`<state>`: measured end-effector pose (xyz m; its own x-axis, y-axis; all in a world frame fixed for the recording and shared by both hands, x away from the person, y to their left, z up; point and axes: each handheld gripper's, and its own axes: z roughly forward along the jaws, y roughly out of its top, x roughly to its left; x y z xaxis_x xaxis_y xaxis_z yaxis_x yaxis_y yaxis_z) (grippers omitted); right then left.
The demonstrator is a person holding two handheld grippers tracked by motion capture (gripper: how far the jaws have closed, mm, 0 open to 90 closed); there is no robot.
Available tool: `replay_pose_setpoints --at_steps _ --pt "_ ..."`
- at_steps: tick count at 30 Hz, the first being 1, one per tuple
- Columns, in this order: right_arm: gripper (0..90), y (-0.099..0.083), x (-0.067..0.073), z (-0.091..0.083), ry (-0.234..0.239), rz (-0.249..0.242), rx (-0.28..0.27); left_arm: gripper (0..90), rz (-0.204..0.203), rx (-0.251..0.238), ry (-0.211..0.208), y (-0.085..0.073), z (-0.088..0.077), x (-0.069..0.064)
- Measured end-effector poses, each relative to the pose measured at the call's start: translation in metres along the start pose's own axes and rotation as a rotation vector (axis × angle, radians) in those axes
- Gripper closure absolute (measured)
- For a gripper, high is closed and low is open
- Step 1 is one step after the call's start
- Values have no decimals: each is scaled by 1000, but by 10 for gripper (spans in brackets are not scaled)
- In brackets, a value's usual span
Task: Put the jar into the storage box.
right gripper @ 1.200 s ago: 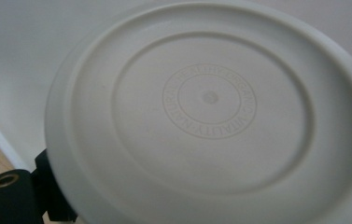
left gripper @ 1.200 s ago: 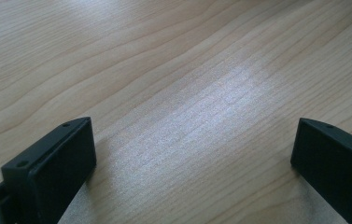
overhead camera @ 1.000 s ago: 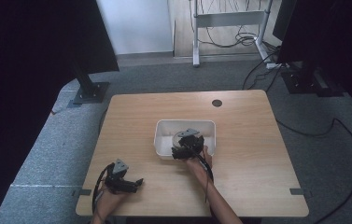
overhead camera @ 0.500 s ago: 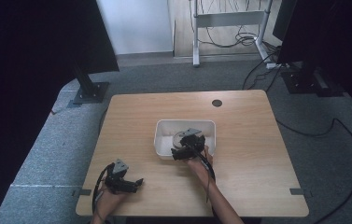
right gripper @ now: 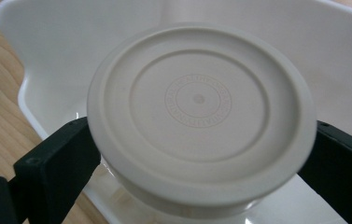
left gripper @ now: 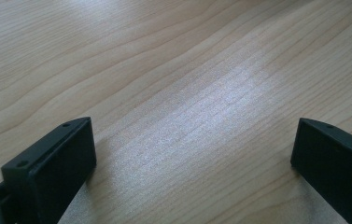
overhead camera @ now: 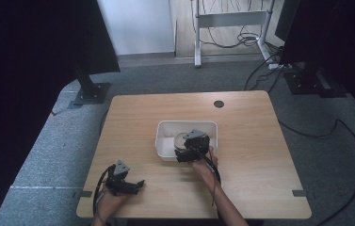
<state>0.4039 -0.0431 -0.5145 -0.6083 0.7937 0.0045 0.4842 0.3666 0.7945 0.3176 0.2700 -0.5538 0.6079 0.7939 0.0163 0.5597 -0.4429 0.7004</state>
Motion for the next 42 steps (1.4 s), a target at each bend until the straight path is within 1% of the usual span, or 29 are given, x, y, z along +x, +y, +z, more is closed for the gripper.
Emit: replay_pose_setpoints --at_steps 8,10,13,19,24,31,37,42 --pt "43 -2 -2 -10 18 -23 -13 0 1 0 0 0 0 0" --pt "43 -2 -2 -12 21 -18 -16 0 1 0 0 0 0 0" --pt "43 -3 -3 -15 22 -27 -15 0 1 0 0 0 0 0" --pt "41 -6 -4 -21 28 -28 -22 0 1 0 0 0 0 0" --pt "40 -9 -7 -24 31 -28 -19 0 0 -2 0 0 0 0" --pt "36 -13 -9 -29 31 -41 -14 0 0 0 0 0 0 0" --pt "36 -17 -10 -33 41 -32 -22 0 0 0 0 0 0 0" --pt "36 -20 -11 -38 45 -34 -30 0 0 -2 0 0 0 0"
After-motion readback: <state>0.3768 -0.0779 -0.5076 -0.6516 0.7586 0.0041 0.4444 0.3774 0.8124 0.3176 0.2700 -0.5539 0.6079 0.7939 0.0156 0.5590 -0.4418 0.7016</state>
